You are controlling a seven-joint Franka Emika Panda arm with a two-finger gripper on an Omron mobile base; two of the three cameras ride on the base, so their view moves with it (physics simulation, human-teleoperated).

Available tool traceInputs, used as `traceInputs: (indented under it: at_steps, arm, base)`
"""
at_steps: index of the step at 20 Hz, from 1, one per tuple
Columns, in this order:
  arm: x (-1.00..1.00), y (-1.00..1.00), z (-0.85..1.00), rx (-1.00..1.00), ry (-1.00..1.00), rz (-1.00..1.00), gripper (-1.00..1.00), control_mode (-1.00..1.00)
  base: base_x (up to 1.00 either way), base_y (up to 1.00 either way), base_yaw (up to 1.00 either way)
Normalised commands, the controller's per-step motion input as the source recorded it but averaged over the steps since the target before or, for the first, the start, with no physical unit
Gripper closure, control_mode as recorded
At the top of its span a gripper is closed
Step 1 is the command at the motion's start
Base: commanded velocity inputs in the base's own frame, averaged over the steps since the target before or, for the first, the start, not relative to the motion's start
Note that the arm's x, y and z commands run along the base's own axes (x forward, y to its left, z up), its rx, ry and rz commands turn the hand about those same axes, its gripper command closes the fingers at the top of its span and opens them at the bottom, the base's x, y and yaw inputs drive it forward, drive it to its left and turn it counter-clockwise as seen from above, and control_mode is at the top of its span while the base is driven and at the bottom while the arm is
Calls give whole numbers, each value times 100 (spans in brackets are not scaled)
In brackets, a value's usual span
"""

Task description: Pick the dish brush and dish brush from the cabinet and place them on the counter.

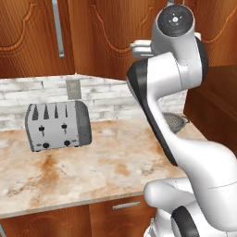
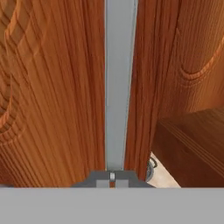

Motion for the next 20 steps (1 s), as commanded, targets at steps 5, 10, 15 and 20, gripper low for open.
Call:
traceInputs:
  at_steps: [5,10,15,20]
  arm:
    - [-49,23,10,0,0,-9,100,-100]
    - [-44,-1,0,0,-1,-3,100,-100]
    - [-60,2,0,-1,-4,0,-100,-100]
    - [-23,-17,0,4,0,0,-100,-100]
  base:
    - [0,0,0]
    - [0,0,0]
    - [0,0,0]
    - [0,0,0]
